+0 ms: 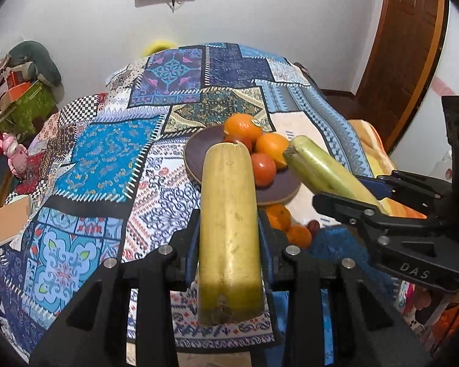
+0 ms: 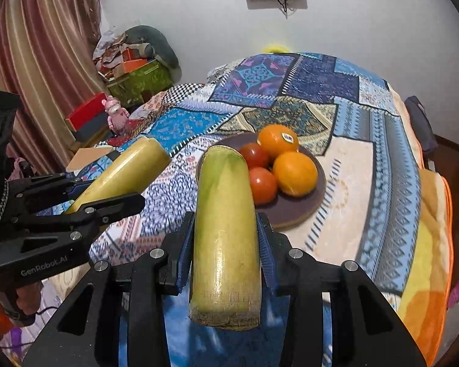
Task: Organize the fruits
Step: 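Lift both yellow cylinders and carry them toward the purple plate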
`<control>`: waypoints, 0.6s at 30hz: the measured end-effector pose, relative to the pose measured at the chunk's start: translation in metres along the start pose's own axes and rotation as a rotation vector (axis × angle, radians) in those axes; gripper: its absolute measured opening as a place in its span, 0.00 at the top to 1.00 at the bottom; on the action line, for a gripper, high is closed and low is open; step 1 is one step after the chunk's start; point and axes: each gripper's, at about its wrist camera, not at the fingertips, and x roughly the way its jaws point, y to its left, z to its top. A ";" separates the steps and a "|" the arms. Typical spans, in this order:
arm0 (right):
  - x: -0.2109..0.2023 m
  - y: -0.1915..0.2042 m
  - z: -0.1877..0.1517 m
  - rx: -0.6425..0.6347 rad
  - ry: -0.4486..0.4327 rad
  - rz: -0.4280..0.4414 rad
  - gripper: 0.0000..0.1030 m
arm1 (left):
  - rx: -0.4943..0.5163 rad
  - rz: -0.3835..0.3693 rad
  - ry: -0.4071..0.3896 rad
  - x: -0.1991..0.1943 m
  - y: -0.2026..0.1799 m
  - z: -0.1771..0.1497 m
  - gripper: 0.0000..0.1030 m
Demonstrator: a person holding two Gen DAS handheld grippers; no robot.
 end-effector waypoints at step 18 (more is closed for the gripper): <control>0.074 0.012 0.045 -0.059 0.066 0.002 0.65 | -0.042 0.017 0.020 0.047 0.048 0.030 0.67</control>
